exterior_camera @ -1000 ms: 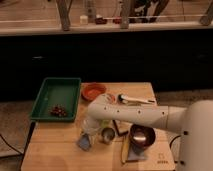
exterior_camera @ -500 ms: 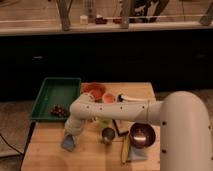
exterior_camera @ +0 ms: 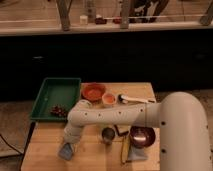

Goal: Wipe table surface with sponge

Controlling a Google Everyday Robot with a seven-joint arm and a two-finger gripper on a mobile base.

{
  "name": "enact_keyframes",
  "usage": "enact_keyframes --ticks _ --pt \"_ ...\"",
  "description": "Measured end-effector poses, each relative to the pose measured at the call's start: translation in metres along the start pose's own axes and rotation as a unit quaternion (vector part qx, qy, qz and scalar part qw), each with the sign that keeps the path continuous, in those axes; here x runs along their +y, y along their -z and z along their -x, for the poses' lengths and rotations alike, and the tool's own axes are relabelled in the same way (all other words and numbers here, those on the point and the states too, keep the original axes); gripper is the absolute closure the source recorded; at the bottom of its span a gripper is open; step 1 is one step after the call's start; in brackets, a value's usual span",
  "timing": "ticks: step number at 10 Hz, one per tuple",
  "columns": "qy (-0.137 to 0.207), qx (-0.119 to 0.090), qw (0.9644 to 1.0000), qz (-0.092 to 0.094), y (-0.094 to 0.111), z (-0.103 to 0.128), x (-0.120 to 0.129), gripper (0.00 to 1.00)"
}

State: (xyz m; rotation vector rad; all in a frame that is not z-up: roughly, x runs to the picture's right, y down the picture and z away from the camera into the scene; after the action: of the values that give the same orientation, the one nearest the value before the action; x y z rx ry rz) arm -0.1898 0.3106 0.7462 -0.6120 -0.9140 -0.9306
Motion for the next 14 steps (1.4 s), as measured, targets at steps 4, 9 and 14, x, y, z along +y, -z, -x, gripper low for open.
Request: enact_keyframes --ticks 4,9,14 --pt "-0.044 -0.007 0.999 -0.002 0.006 -0.014 0.056 1.0" --pt "-0.048 -0.007 0.9988 0.005 0.007 -0.014 0.065 1.0" --pt "-0.049 -0.007 0.9987 0.004 0.007 -0.015 0.064 1.0"
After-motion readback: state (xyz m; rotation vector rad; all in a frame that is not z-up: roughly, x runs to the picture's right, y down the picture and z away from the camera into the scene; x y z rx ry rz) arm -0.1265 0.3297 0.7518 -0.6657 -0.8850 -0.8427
